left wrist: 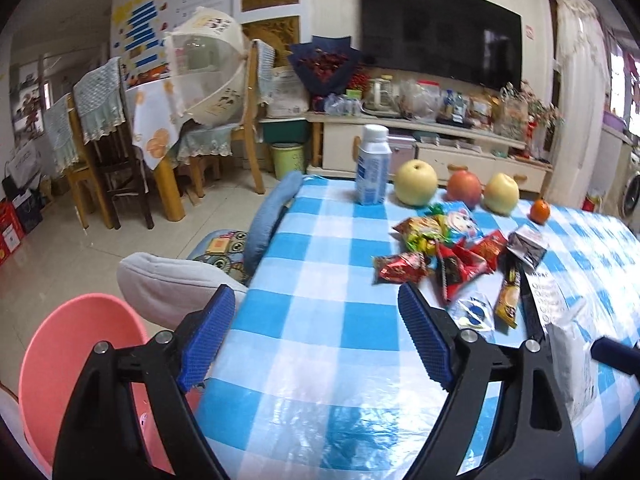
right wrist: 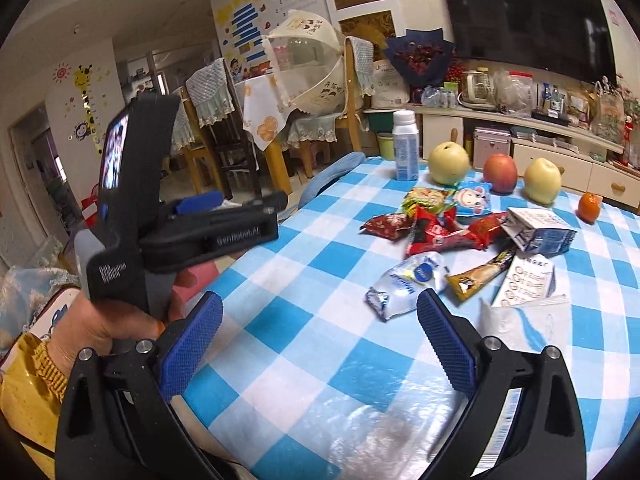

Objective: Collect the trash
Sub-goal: 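Bring both tools back over the trash on the table, then grasp lying white yogurt bottle with left gripper while right tool approaches milk carton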

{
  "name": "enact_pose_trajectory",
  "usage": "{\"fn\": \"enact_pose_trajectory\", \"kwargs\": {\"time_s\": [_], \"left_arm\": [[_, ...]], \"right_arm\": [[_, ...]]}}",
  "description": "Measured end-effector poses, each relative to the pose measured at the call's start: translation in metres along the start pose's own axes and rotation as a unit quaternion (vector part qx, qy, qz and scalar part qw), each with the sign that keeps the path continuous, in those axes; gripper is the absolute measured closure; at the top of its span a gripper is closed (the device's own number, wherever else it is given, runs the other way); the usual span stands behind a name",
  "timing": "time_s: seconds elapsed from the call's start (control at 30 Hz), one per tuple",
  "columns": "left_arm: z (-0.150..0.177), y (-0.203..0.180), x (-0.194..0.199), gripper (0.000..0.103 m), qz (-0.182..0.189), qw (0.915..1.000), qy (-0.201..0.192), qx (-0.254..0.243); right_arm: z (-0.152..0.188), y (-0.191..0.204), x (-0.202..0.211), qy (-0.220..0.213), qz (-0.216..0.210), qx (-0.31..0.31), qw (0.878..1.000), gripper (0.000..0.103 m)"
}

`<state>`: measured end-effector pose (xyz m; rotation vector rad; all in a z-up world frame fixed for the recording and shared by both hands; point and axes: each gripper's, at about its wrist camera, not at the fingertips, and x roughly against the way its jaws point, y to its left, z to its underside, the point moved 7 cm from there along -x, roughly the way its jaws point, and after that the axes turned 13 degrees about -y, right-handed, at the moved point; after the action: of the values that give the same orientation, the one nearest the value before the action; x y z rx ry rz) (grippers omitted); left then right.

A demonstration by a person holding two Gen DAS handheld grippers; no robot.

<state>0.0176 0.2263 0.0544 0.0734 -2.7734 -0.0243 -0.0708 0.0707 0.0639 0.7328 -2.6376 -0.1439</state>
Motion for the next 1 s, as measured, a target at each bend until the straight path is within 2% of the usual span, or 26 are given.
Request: {"fn": "enact_pose_trajectory", "kwargs": {"time_s": [0.43,0.77,1.0], "left_arm": [[0.014,-0.06,-0.014,0.019,0.047,0.9973,0.023,-0.051],[0.029,-0.108,-0.029,0.02,0.075,0.9913,0.048,-0.097],[0.048,-0.13,-0.045,0.022,0.1,0.9835,0.088,-0.122]], "right_arm": [[-0.017,-0.05,0.022,-0.02,0.039,-0.025,0.999,0.006],[-0.021,-0.099,0.036,-0.015,0.066,-0.062,0.996,0.006],[-0.02,-0.134,0.043,-0.001,0.091,-0.089,0.992,0.006]]}}
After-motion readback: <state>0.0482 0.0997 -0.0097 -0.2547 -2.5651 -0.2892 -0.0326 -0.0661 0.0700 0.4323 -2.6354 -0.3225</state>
